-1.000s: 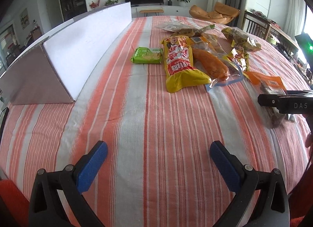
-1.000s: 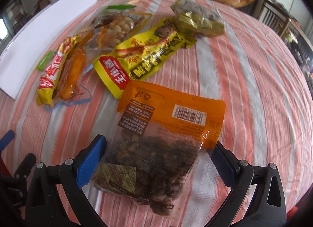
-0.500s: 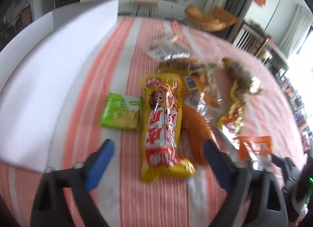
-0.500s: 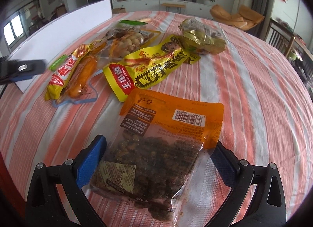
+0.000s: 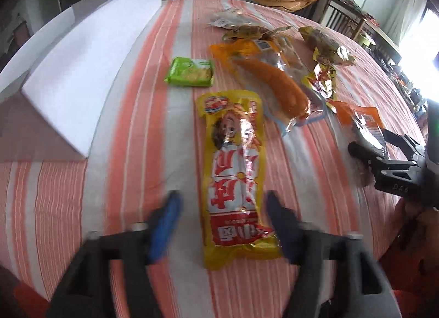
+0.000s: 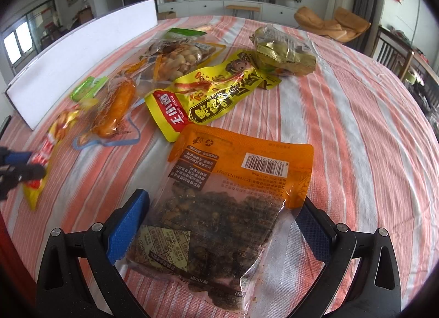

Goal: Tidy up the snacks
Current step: 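Grasp the orange nugget bag with the right tool while the left tool grasps the yellow sausage pack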

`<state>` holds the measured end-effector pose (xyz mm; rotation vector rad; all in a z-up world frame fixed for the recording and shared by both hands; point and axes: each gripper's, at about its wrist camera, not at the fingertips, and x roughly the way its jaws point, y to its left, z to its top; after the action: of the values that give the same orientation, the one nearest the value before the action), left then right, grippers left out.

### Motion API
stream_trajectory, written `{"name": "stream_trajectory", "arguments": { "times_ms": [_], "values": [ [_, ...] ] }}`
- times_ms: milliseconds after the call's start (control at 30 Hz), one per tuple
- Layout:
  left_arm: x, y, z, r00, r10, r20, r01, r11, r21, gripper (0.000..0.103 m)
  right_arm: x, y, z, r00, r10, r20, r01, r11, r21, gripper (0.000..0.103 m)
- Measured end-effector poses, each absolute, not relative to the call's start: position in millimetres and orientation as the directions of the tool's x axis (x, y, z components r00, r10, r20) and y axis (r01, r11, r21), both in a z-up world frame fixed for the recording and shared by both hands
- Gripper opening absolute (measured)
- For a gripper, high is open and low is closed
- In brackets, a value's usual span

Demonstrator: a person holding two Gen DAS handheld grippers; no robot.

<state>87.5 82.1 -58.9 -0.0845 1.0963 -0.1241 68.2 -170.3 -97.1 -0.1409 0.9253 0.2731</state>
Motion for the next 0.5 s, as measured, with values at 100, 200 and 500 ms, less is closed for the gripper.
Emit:
{"name": "stream_trajectory", "arguments": {
  "times_ms": [100,200,500],
  "values": [
    [92.4,79.3,-70.2,0.47,-0.089,-0.878,0.038,0.996,-0.081,0.098,67.9,-170.4,-97.1,0.57,0.172,-0.803,-0.292,0.956,-0.003,0.103],
    [97.6,69.8,-80.3,0.489,-0.024,-0.872,0.056,0.998,0.004,0.103,66.5,-170.7,-96.8,0.57,0.172,-0.803,-0.292,0.956,-0.003,0.103],
    [93.0,74.8,-83.5,0.544,-0.054,-0.837,0.091,0.996,-0.005,0.103,67.7,-170.1,-97.2,0.571,0.172,-0.803,-0.292,0.956,-0.002,0.103]
  ]
}}
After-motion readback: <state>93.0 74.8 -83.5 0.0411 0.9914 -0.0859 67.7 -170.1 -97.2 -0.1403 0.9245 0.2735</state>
